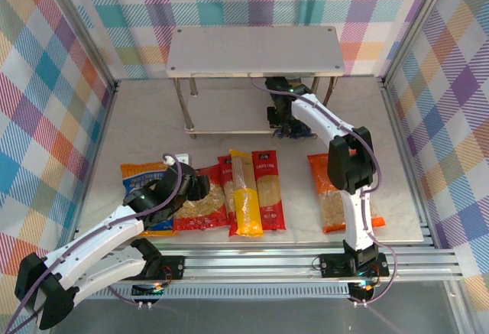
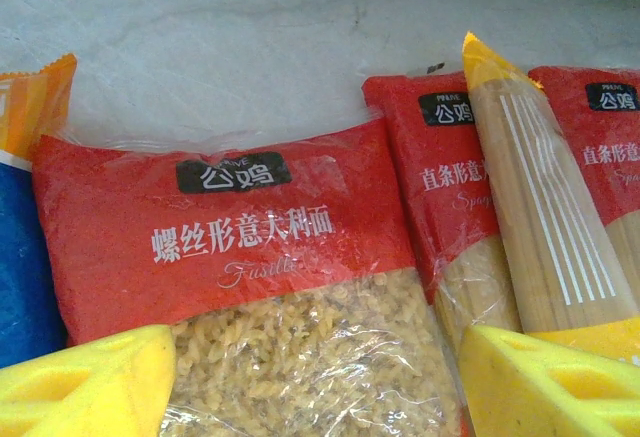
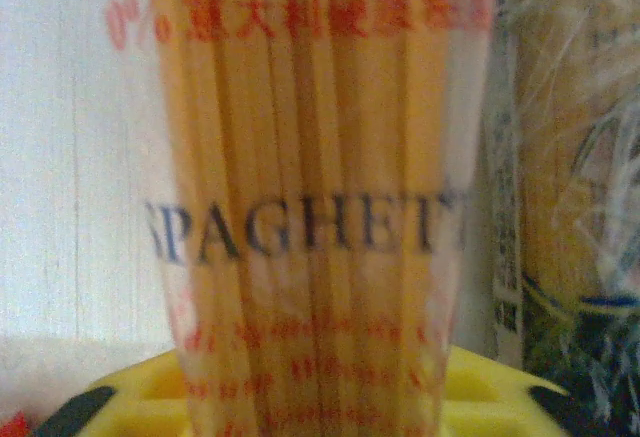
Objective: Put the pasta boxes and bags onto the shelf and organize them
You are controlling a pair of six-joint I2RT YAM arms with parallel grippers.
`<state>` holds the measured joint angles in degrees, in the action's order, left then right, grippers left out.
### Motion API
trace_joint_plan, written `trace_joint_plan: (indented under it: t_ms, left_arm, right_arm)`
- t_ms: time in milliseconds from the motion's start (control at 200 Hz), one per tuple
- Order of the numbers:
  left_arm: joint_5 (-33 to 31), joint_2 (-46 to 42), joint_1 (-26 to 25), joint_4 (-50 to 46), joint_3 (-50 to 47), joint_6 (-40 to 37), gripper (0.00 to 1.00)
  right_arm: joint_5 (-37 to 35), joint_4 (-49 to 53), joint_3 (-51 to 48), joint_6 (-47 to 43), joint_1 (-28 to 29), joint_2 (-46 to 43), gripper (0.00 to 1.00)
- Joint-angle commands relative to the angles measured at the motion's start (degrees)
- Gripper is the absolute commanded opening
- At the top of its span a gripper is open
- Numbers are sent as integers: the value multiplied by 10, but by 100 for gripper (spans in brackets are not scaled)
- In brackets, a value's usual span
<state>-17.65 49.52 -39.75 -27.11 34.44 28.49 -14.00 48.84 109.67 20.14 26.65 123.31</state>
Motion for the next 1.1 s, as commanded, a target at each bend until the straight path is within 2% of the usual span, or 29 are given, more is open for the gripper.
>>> trace_joint_plan:
  t_ms: [0, 75, 220, 390, 535, 715, 920, 1095]
  left_arm:
    - [-3, -14, -8, -20, -2, -9, 75]
    - [-2, -18, -8, -22, -3, -8, 75]
    - [6, -21, -8, -22, -4, -11, 77]
    - [27, -30, -9, -15, -6, -21, 77]
    - [23, -43, -18, -21, -4, -25, 75]
    - [-6, -35, -61, -51, 21, -8, 73]
    - [-44, 22, -134, -57, 34, 43, 72]
    - [-80, 117, -220, -27, 76, 88, 74]
  right_arm:
    - [-25, -44, 32, -2, -9, 12, 48]
    - [-19, -45, 35, 0, -9, 15, 59]
    - [3, -43, 33, 1, -10, 14, 75]
    - [28, -96, -40, -6, -9, -52, 81]
    - [44, -132, -119, -21, -4, -133, 84]
    - [44, -126, -221, -35, 19, -236, 84]
    - [26, -112, -356, -17, 42, -376, 84]
    - [41, -78, -431, 6, 46, -474, 85]
